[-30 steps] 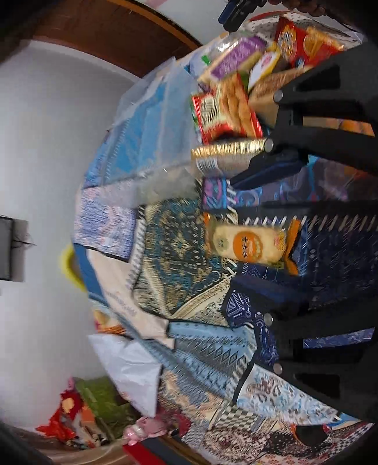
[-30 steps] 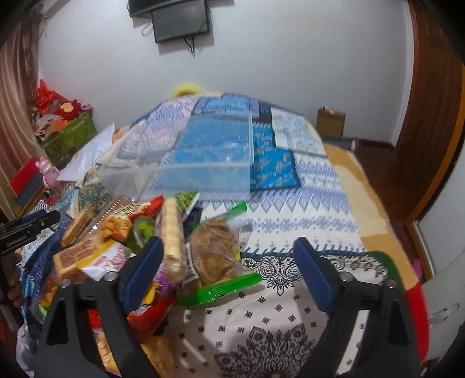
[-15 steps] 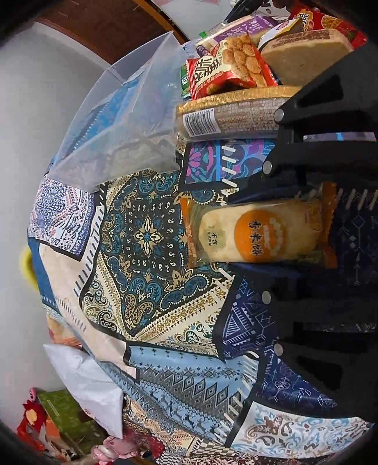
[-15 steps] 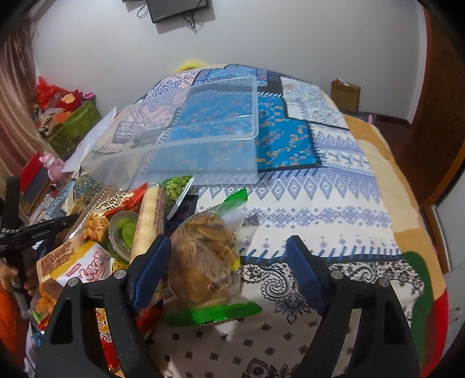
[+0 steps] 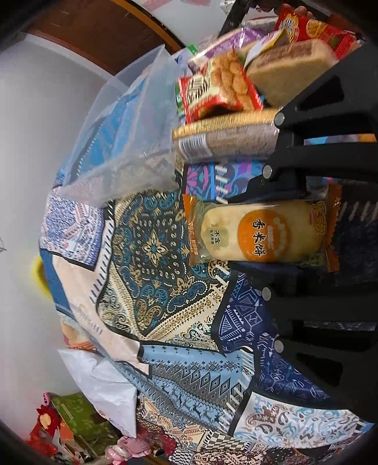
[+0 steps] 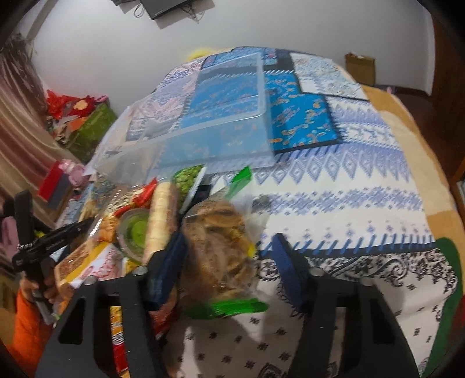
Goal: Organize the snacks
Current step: 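Grasp the cream bun packet with the left tool while the right tool grasps the clear cracker bag, then carry both packets into the clear box and open both tools to release them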
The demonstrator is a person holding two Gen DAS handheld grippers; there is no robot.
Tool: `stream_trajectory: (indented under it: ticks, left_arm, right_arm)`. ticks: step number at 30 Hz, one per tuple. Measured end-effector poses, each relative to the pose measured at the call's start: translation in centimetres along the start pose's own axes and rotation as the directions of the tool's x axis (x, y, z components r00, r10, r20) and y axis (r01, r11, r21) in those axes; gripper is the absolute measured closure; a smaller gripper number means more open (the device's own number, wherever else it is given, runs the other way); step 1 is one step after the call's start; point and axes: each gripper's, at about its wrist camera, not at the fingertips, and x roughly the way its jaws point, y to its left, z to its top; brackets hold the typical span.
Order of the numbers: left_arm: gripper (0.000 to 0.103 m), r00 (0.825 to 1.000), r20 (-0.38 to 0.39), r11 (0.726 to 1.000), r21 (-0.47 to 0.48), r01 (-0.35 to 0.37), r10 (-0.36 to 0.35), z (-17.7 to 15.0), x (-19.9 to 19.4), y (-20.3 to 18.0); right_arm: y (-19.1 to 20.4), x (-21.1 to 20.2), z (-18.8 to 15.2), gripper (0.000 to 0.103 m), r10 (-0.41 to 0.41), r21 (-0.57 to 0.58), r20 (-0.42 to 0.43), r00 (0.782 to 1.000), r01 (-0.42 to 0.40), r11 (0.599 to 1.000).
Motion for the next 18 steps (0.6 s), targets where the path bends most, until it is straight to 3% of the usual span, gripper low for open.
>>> stream_trajectory:
  ticks: [7,18]
  left_arm:
    - [0.069,0.997,0.071,1.000,0.020,0.017,-0.019,0.4,-3.9,-1.2]
    - [0.069,0.982,0.180,0.996,0.077,0.040,-0.054,2.0,-9.7,-4.0]
  right_arm:
    - [1.6,-1.2,-0.5,0.076,-0.050,-0.043,0.031,0.998,0.051,0.998]
    - [2.0,-4.4,0.1,0.094,-0.080,-0.058,0.100,0.992,0.086,0.995]
